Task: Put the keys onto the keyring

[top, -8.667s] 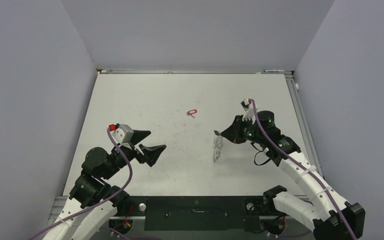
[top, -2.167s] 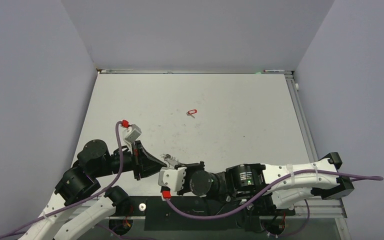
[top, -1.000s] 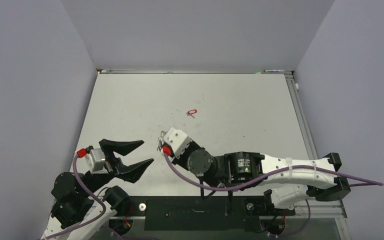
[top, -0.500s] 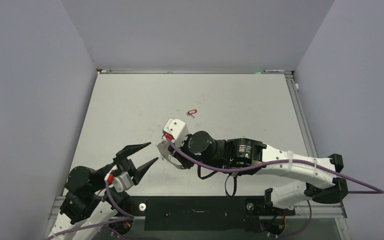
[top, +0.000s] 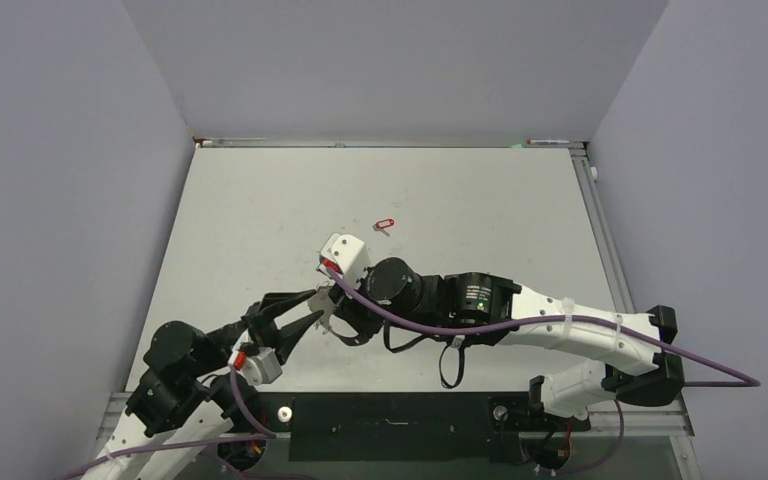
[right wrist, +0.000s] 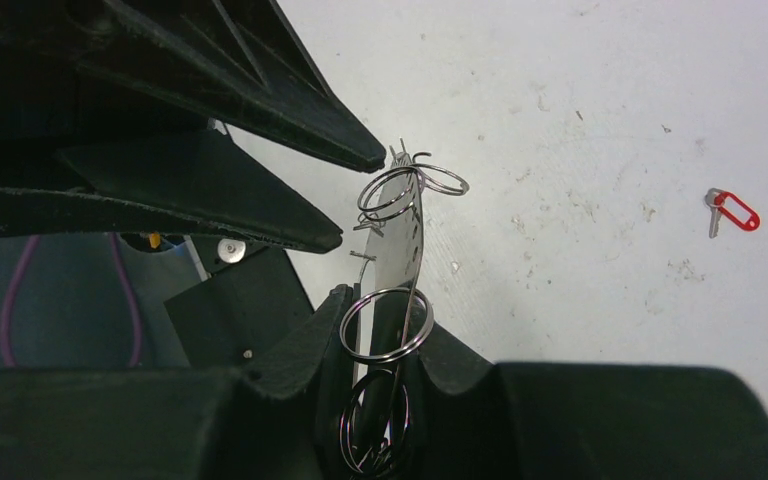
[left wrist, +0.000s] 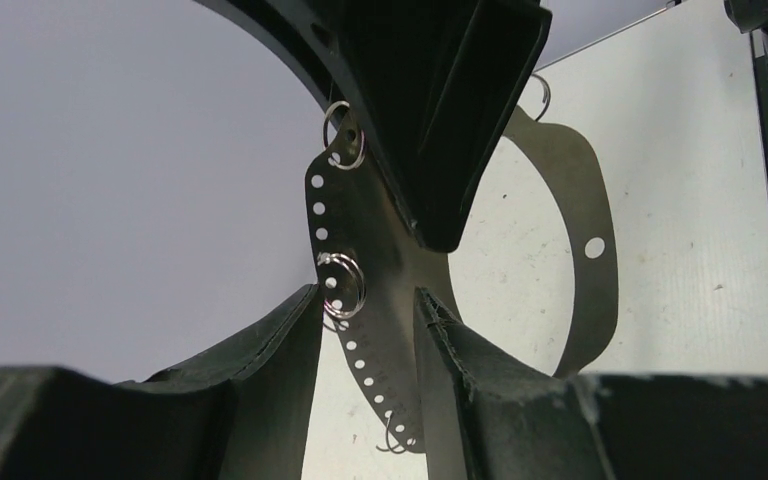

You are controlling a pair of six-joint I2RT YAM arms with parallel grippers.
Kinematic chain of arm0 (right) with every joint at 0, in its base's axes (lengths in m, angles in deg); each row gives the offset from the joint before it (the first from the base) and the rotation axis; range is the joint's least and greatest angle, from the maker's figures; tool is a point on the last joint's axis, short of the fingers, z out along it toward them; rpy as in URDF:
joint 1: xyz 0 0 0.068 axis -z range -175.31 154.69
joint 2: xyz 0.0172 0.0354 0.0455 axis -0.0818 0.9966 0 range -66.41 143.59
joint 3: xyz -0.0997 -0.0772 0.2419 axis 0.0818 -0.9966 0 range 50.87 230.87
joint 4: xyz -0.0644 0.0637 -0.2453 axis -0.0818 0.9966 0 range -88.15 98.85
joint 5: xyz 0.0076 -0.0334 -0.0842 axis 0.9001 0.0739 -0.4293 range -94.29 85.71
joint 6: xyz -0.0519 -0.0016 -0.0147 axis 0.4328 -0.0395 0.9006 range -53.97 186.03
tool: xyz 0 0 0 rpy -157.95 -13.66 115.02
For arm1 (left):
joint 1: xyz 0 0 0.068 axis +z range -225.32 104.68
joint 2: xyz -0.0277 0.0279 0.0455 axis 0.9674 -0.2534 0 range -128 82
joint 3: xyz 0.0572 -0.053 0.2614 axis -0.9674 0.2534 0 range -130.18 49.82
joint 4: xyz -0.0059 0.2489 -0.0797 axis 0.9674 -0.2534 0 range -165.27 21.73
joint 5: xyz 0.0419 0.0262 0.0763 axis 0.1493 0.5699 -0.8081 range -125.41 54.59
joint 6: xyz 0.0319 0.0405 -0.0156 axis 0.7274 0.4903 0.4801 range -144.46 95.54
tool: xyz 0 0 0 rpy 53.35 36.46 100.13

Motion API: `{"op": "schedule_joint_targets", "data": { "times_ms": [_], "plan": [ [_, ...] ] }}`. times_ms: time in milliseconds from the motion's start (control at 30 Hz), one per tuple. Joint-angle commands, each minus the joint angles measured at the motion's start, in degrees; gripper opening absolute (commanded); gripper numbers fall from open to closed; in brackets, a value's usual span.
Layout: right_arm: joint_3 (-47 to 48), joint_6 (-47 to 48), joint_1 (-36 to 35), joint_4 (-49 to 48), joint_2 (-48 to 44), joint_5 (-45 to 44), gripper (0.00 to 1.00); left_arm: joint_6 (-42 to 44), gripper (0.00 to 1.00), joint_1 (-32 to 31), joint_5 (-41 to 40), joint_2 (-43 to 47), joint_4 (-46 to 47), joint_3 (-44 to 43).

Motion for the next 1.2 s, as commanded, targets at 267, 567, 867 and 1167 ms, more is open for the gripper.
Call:
{"op": "schedule_joint_targets", "data": {
  "times_ms": [267,567,867,1167],
  "plan": [
    [3.56,-4.11,2.02,-3.27,0.95,2.28,0.05,3.29,0.23,-3.59,-7.46,-2.62,4.13,1.33],
    [3.03,-4.17,1.99,-3.35,0.15,3.07,0.05,1.40,0.23,-4.30,-10.93,-3.71,6.01,1.10],
    [2.52,-4.44,1.89,-3.33,-0.43,3.71,0.05,1.63,0.17,-4.42,-11.99,-4.44,6.05,1.13],
    [2.03,-4.84,1.32,-3.46,-0.49,5.14,0.05,2.03,0.00,-5.66,-13.91,-5.31,5.51,0.59]
  ]
}}
